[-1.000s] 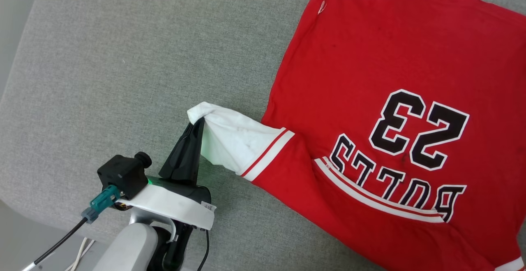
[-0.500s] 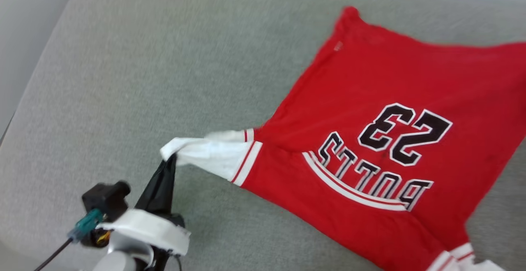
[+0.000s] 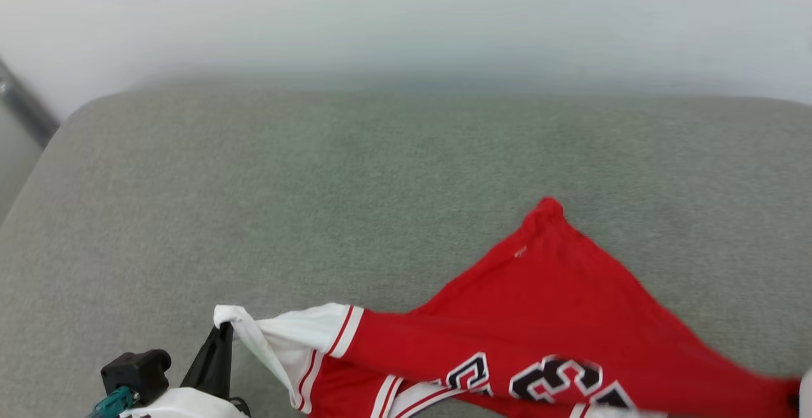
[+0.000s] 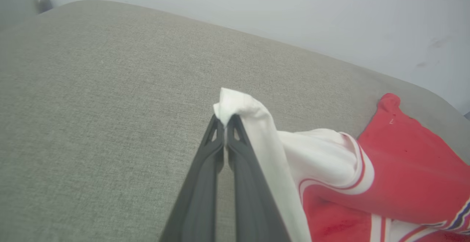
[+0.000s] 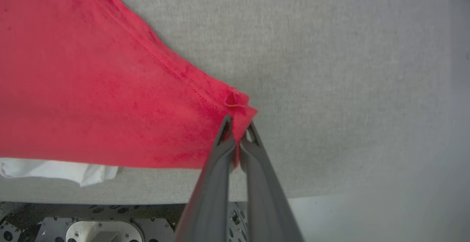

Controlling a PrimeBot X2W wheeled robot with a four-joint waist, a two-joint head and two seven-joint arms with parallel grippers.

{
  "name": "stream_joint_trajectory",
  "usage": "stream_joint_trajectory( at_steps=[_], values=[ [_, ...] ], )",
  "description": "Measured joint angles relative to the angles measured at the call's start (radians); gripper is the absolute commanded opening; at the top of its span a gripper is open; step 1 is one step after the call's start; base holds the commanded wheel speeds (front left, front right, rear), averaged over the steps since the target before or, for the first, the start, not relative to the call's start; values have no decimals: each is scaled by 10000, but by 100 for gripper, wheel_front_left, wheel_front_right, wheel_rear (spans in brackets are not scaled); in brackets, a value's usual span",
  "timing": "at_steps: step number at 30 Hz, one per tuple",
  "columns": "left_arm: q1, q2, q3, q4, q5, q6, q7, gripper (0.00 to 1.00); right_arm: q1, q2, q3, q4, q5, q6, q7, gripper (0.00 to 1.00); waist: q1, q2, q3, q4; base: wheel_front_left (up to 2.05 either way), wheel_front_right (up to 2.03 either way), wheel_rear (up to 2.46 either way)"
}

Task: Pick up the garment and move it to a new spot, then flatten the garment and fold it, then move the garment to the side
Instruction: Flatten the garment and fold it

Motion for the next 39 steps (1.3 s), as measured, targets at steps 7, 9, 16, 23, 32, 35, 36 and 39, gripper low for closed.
stream_joint_trajectory(
  at_steps=[7,9,16,23,32,35,36,39],
  values=[
    [180,98,-42,46,-75,86,221,0,2610,1670,-301,198,56,0,-226,24,-1,0,-535,-685,0,0,0],
    [207,134,-38,75,-94,92,267,0,2795,2010,-242,267,63,0,-493,100,-1,0,-578,-812,0,0,0],
    [197,199,-88,98,-86,171,426,0,2243,2044,-222,19,56,-2,-2901,100,0,0,-546,-976,0,0,0],
    [-246,232,-138,-130,2,163,493,0,623,1964,-128,213,-59,-2,-6642,100,0,0,-130,-836,0,0,0],
    [-1492,77,-380,-313,284,-119,382,0,-1625,1392,1607,619,205,-2,-5906,100,3,0,1083,-416,0,0,0],
    [-1801,-8,-445,-337,353,-230,301,0,-2383,965,2368,679,424,-2,-4276,100,3,0,1506,-256,0,0,0],
    [-1885,-46,-476,-337,359,-270,280,0,-2623,834,2600,719,499,-2,-3632,100,3,0,1636,-200,0,0,0],
    [-2120,-136,-579,-330,439,-359,230,0,-3234,591,3064,761,596,-2,-2234,100,3,0,1974,-14,0,0,0]
  ],
)
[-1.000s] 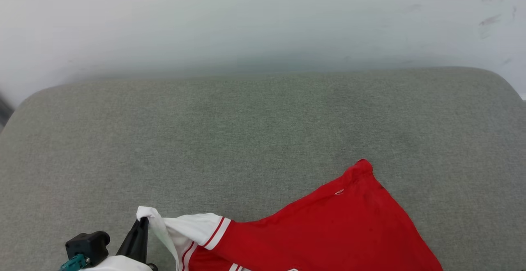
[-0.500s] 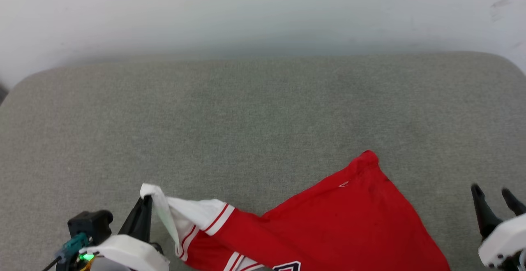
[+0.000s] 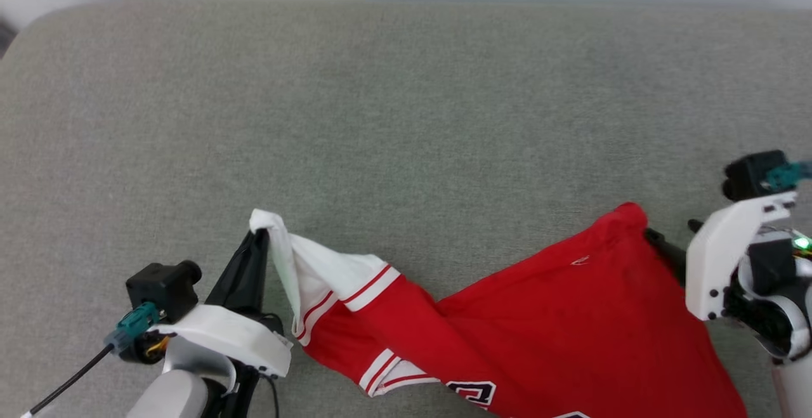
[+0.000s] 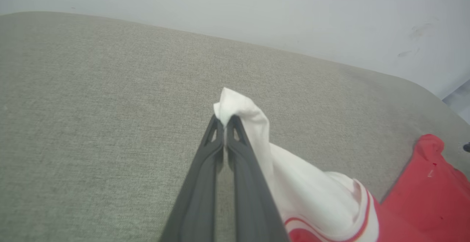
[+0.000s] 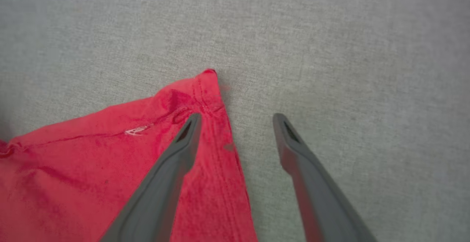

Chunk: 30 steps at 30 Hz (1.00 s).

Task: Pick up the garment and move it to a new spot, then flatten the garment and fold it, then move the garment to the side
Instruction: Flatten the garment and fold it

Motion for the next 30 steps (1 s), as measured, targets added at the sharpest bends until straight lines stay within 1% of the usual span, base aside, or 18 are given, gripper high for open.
stream_joint_trajectory(
  at_steps=[3,4,9,14,15,16,17,20,22,26,29,30],
  values=[
    [-264,-98,-96,19,23,-88,-65,0,-411,-109,545,77,128,0,1024,100,1,0,308,207,0,0,0],
    [-339,-136,-113,40,42,-98,-96,0,-519,-163,732,127,173,0,1218,100,1,0,413,266,0,0,0],
    [-622,-349,-182,242,75,-257,-255,0,-1091,-401,1325,702,399,0,1549,100,0,0,862,516,0,0,0],
    [-776,-462,-247,456,73,-355,-345,0,-1499,-700,1730,1346,888,2,1762,100,0,0,1011,705,0,0,0],
    [-778,-472,-247,506,71,-357,-370,0,-1550,-744,1816,1425,1020,2,1810,87,-1,0,989,718,0,0,0],
    [-778,-474,-244,541,71,-368,-380,0,-1603,-775,1889,1505,1156,0,1847,17,-1,0,966,724,0,0,0],
    [-778,-477,-244,575,67,-368,-405,0,-1627,-794,1918,1584,1281,0,1850,0,-1,0,937,727,0,0,0],
    [-770,-485,-228,667,-15,-387,-416,0,-1643,-869,2163,1710,1519,-2,1710,0,0,0,803,724,0,0,0],
    [-741,-420,-192,708,-17,-397,-416,0,-1669,-930,2355,1770,1584,-2,1413,0,0,0,665,700,0,0,0],
    [-748,-121,-100,723,-13,-395,-305,0,-1684,-961,2587,1885,1662,0,752,0,0,0,261,604,0,0,0],
    [-887,128,46,619,-75,-370,-73,0,-1839,-961,2500,1981,1570,0,148,0,-1,0,-148,497,0,0,0],
    [-1009,211,82,556,-119,-428,50,0,-1962,-953,2422,2050,1511,0,-6,0,-1,0,-302,456,0,0,0]
  ],
)
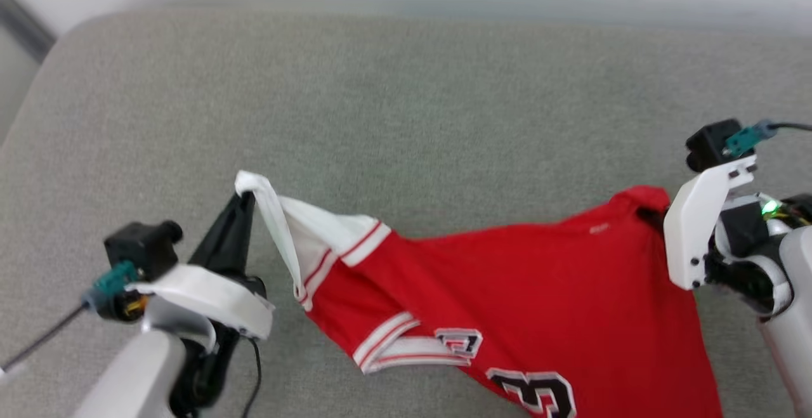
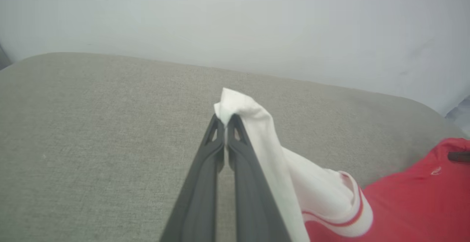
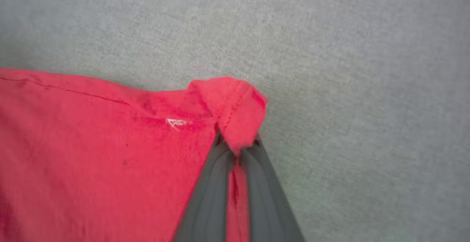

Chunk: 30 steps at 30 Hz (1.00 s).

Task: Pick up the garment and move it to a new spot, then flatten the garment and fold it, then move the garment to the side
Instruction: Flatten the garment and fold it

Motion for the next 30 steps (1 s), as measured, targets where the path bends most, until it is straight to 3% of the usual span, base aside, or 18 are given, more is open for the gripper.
stream_joint_trajectory(
  at_steps=[6,13,21,30],
  values=[
    [-1166,424,380,119,-374,-121,809,0,-688,290,-694,690,-805,0,-988,0,0,0,-871,-318,0,0,0],
    [-3694,278,472,1074,-401,-343,1260,0,-1880,581,-1521,1390,-1488,2,-1655,0,-1,0,-1369,-704,0,0,0],
    [-7129,104,188,2700,372,-807,1252,0,-4062,541,-2180,1404,-2211,4,-2144,0,0,0,-558,-793,0,0,0],
    [-11136,174,314,3998,1035,-1160,838,0,-6918,474,-2727,874,-3279,6,-2871,0,0,0,1161,-799,0,0,0]
  ],
)
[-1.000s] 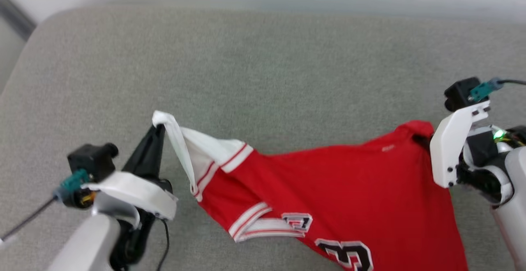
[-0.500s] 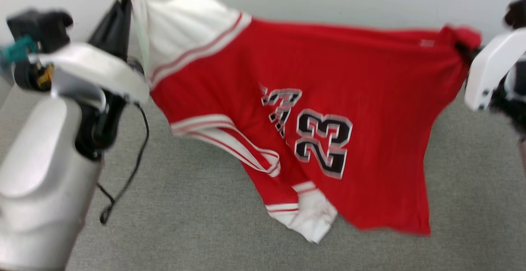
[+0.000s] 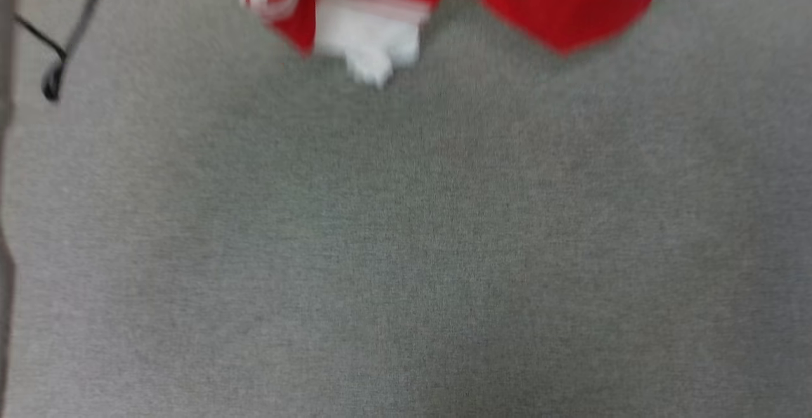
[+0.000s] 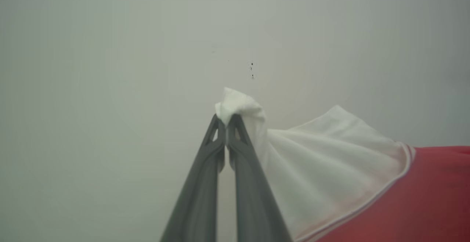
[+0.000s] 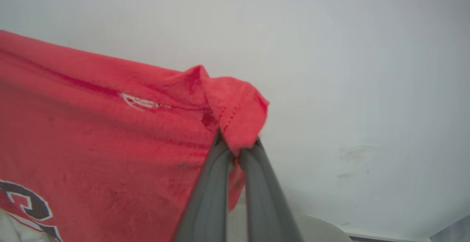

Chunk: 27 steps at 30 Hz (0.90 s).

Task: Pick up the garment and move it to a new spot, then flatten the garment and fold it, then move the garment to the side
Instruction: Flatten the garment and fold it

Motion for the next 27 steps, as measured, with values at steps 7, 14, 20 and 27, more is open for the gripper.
stream_joint_trajectory(
  at_steps=[7,14,20,27],
  values=[
    [-1999,194,134,454,313,-94,-360,0,-2083,213,-194,42,-819,0,-1108,0,1,0,1536,-53,0,0,0],
    [-2650,184,236,627,265,-69,-391,0,-3373,288,215,771,-995,0,-1747,0,1,0,2881,-95,0,0,0],
    [-2200,46,309,871,19,33,-525,0,-3672,558,617,1695,-1018,0,-2159,0,1,0,3705,-84,0,0,0],
    [-1153,-251,420,1398,-504,-21,-729,0,-3422,869,755,2704,-1039,0,-2635,0,0,0,3852,20,0,0,0]
  ],
)
